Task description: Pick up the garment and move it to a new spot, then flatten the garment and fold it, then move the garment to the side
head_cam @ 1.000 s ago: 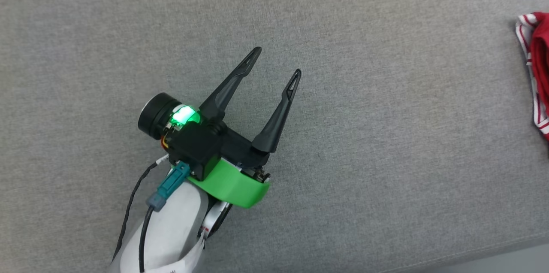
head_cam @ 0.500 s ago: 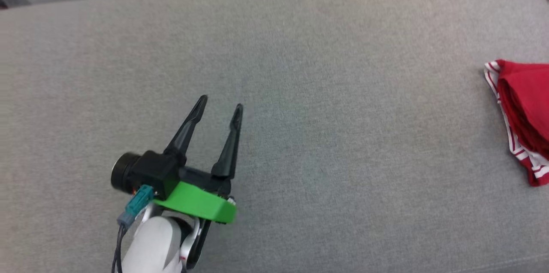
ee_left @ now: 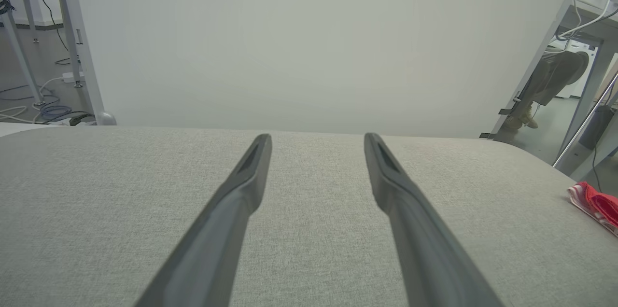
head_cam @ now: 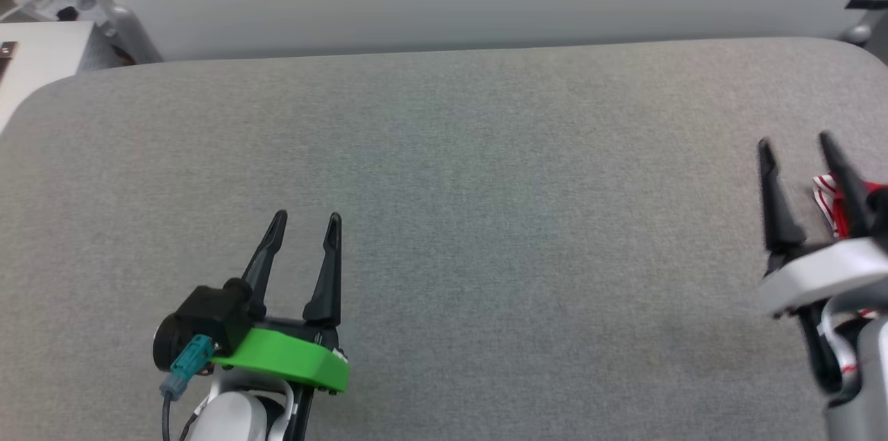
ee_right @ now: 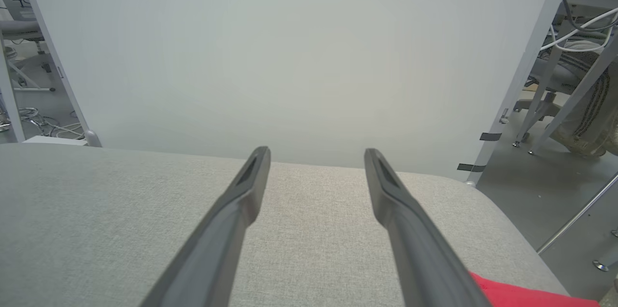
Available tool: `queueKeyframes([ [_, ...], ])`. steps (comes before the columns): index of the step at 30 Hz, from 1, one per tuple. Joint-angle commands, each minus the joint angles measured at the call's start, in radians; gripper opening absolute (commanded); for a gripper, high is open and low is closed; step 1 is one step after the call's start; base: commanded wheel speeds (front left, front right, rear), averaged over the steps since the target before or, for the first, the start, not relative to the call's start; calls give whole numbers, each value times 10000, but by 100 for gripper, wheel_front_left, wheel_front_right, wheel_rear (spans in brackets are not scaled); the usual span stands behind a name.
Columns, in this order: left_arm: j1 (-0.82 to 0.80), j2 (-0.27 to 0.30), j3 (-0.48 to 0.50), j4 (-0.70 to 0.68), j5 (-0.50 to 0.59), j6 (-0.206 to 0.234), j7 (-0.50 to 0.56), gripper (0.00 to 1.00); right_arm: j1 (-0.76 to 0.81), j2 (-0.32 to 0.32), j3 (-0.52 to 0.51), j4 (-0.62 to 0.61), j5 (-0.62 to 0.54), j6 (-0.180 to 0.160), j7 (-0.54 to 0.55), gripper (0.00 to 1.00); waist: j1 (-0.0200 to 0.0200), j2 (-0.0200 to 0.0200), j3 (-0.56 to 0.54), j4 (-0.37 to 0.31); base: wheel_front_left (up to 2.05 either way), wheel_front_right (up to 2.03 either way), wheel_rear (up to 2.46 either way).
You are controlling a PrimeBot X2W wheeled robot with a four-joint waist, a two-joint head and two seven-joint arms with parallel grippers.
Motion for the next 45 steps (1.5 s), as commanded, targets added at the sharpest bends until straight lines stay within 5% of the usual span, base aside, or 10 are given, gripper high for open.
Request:
queueKeyframes([
  [1, 212, -82, 101, 44, 152, -27, -59, 100, 334, 306, -3, -145, 65, -15, -193, 100, 1, 0, -349, 380, 0, 0, 0],
  [14, 624, -228, 195, 309, 303, -27, -59, 100, 1915, 1780, -15, 112, -166, -15, -1747, 100, 1, 0, -586, 659, 0, 0, 0],
  [45, 732, -282, 212, 235, 317, -27, -59, 100, 1964, 1938, 173, 315, -280, -15, -1967, 100, 1, 0, -607, 549, 0, 0, 0],
])
